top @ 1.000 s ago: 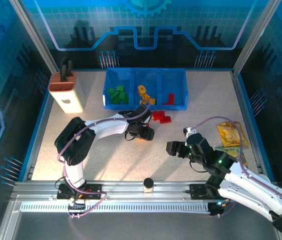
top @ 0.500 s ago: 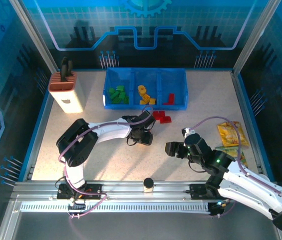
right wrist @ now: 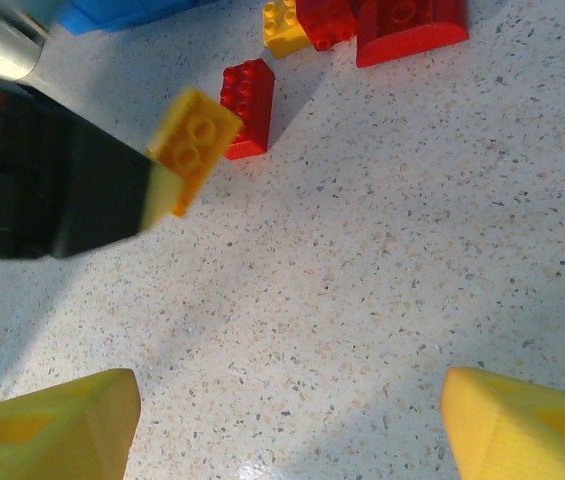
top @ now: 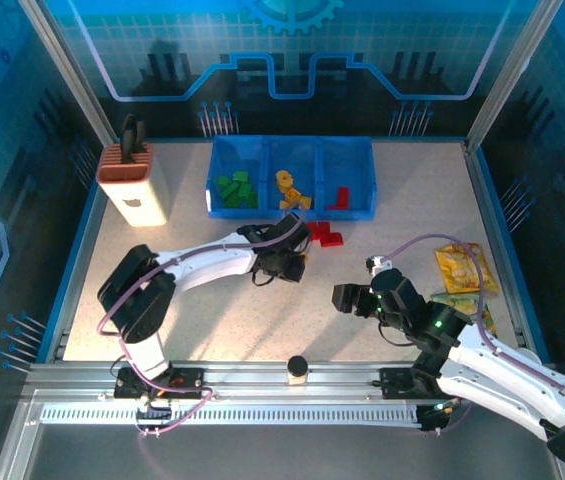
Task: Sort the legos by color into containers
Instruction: Pick up the lego from the center of the table, then place the lego in the container.
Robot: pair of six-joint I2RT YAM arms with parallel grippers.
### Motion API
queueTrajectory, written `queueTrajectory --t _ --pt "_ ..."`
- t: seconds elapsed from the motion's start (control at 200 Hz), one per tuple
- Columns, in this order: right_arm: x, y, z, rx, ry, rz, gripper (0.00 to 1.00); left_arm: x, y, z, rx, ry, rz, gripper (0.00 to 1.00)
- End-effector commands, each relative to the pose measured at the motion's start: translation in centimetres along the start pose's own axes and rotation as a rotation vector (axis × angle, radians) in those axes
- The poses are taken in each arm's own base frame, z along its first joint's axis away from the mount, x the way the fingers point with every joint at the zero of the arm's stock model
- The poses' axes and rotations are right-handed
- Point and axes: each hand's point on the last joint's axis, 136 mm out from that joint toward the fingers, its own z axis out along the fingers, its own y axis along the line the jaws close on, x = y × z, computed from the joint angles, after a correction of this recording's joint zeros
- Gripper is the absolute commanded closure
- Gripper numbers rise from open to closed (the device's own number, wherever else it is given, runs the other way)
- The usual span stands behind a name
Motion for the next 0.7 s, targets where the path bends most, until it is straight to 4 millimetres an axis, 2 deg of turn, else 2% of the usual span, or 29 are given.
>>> queueTrajectory --t 0.0,0.17,0.29,0.47,0.695 --pt "0.1 -0.2 0.1 0.01 -0.013 -0.003 0.2 -3.6 -0.6 -3.8 0.009 -0.111 0.035 0.82" --pt "0.0 -0.1 -0.1 0.005 -0.013 -0.003 0.2 -8.8 1.1 -5.6 0.029 -0.173 -0.038 0.82" --pt "0.3 -0.3 -0.4 0.003 -0.007 0.002 0.2 -12.6 3.0 -5.4 0.023 -0.194 -0.1 0.83" --pt "0.8 -0.9 -0.9 0.002 -0.007 0.017 0.2 -16.5 5.6 -3.0 -0.018 -0.172 -0.145 0.84" --pt "1.4 -2.1 -1.8 0.017 -0.019 0.029 0.2 -18.5 7.4 0.0 -0.065 -0.131 -0.161 0.82"
